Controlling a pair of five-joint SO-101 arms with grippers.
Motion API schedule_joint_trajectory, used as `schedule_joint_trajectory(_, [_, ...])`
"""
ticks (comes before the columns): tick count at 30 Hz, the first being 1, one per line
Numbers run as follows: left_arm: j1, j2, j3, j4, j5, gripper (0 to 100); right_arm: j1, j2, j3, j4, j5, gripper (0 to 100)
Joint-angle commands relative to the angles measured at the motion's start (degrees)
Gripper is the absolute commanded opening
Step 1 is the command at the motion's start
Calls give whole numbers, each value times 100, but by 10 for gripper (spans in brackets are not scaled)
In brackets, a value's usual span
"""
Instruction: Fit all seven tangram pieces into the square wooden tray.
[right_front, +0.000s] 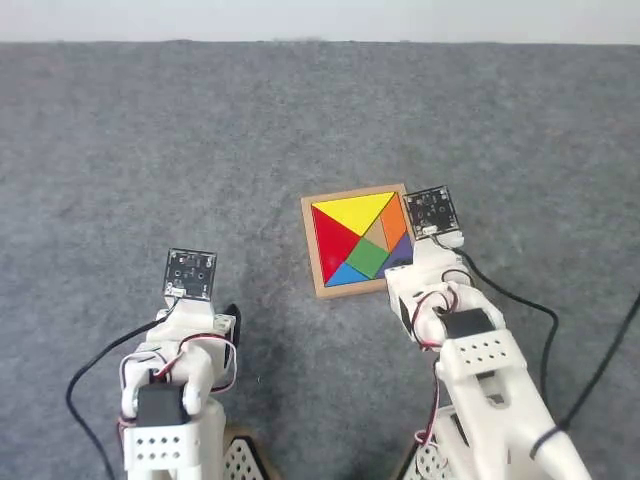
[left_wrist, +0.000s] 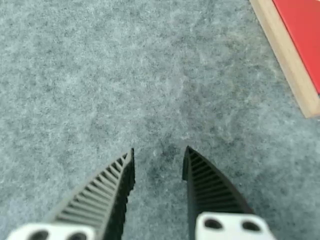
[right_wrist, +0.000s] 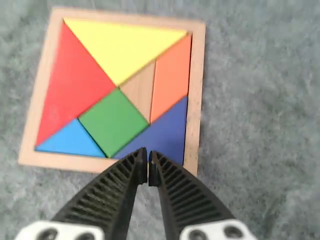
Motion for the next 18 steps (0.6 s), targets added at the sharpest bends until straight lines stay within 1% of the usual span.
schedule_joint_trajectory(1, [9, -158, -48, 53, -35, 153, -22, -866, 264, -119, 79, 9])
schedule_joint_trajectory(8, [9, -158, -48, 53, -35, 153, -22, -2519, 1011, -66, 53, 9])
schedule_joint_trajectory(10, [9, -158, -48, 53, -35, 153, -31, -2844, 1090, 119, 88, 9])
schedule_joint_trajectory(16, [9, -158, -48, 53, -35, 153, -57, -3090, 1029, 857, 97, 13])
schedule_joint_trajectory(18, [9, -158, -48, 53, -35, 153, -57, -3125, 1029, 1147, 229, 13])
